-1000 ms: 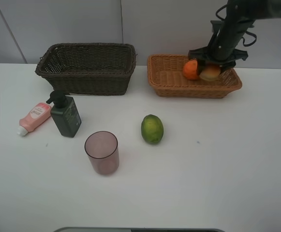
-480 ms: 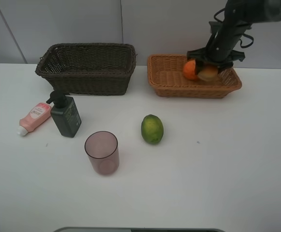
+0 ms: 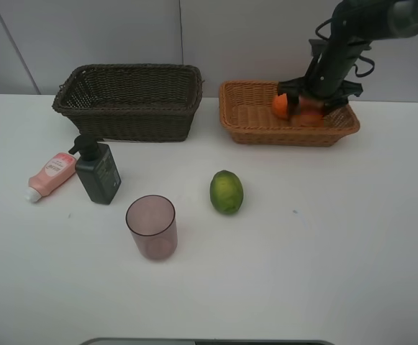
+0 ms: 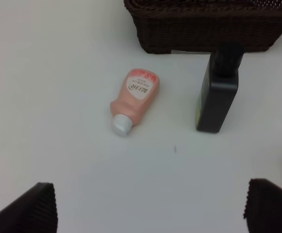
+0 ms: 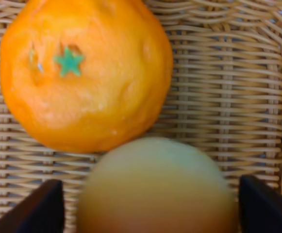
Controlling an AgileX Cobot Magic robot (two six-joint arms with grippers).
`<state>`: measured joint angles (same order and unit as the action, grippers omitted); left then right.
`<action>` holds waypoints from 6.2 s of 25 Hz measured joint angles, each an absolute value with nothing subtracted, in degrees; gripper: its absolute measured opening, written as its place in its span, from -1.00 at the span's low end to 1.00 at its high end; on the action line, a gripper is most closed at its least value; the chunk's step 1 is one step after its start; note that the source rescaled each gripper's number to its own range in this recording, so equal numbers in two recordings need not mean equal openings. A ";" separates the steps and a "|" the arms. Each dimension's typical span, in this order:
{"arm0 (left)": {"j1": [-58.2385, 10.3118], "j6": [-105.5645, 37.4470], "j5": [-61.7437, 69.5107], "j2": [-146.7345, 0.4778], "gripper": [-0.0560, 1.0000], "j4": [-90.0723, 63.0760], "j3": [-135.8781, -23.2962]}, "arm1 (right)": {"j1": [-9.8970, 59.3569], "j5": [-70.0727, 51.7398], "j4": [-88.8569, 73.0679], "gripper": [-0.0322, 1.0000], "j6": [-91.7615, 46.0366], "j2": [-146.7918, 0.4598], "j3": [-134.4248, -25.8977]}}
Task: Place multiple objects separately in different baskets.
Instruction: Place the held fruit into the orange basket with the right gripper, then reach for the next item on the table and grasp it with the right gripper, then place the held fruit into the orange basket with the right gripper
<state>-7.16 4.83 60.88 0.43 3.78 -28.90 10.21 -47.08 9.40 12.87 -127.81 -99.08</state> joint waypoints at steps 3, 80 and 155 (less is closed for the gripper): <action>-7.16 4.83 60.88 0.43 0.99 3.78 -28.90 | 10.21 -47.20 9.40 0.12 12.87 -127.58 -99.08; -7.16 4.83 60.88 0.43 0.99 3.78 -28.90 | 39.18 -44.24 7.73 0.71 34.28 -118.20 -76.00; -7.16 4.83 60.88 0.43 0.99 3.78 -28.90 | 40.51 -63.24 5.75 -0.91 24.68 -116.56 -87.29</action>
<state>-7.16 4.83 60.88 0.43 3.78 -28.90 40.51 -63.24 5.75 24.68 -116.56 -87.29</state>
